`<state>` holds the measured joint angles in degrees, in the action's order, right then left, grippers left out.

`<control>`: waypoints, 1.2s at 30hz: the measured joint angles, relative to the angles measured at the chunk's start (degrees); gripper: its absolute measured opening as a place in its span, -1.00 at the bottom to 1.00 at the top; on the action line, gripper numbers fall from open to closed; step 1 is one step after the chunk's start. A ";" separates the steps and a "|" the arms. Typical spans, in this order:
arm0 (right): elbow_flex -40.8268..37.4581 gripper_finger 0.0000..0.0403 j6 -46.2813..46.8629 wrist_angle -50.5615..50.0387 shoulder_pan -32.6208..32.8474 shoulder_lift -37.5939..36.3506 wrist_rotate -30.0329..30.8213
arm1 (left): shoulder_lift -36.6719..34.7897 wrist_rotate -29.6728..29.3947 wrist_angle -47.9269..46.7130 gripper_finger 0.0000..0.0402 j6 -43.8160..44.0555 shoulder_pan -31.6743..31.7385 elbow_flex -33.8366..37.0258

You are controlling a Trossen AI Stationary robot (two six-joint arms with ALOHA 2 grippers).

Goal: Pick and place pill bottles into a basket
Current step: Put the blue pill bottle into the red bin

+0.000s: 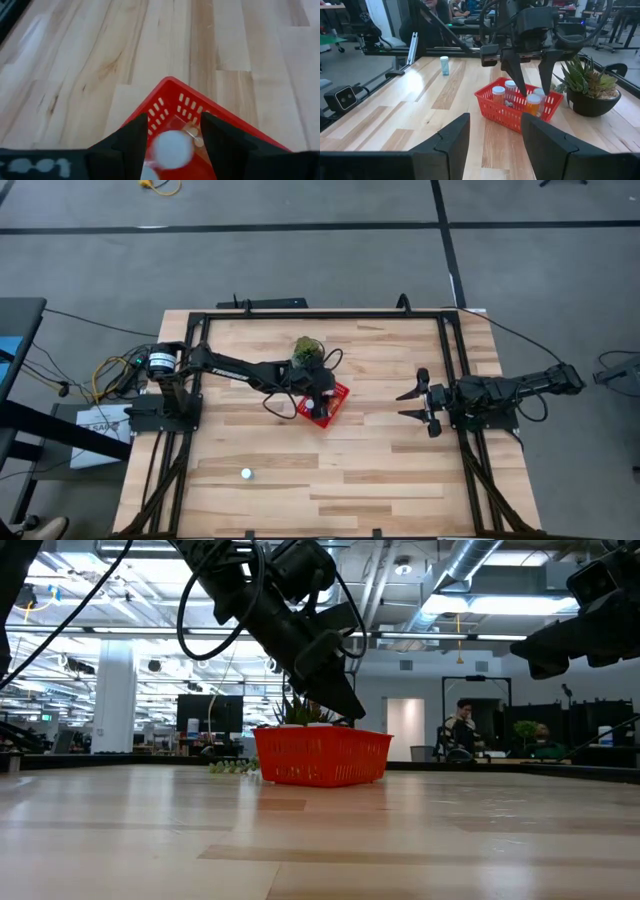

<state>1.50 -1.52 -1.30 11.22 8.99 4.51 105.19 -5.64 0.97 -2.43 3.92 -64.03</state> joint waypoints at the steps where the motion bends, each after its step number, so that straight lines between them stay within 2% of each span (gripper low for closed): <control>1: 0.00 -0.16 0.02 0.01 0.00 0.00 0.00 | 0.00 -0.66 -0.02 -0.13 -0.18 -0.02 0.00; 9: 0.00 -0.16 0.02 0.00 0.00 0.00 0.00 | -0.06 -1.08 -0.02 -0.11 -0.96 -0.60 0.02; 16: 0.00 -0.16 0.02 0.00 0.00 0.00 -0.02 | -1.81 -1.23 -1.77 -0.11 -2.36 -4.67 0.07; 19: 0.00 -0.16 0.02 0.00 0.00 -0.01 -0.02 | -4.89 -2.07 -6.13 -0.11 -2.56 -7.62 0.07; 23: 0.00 -0.16 0.01 0.00 0.01 -0.01 -0.02 | -10.08 -6.29 -14.55 -0.11 -1.06 -12.22 0.07; 29: 0.00 -0.16 0.02 0.04 0.00 -0.02 -0.01 | -16.28 -5.78 -27.50 -0.09 10.58 -18.97 0.04; 36: 0.00 -0.16 0.01 0.01 0.00 -0.01 -0.02 | -16.05 -2.02 -38.52 0.13 27.32 -26.40 0.04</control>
<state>1.50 -1.51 -1.29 11.22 8.99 4.50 89.14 -7.66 -37.55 24.88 -22.48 -63.99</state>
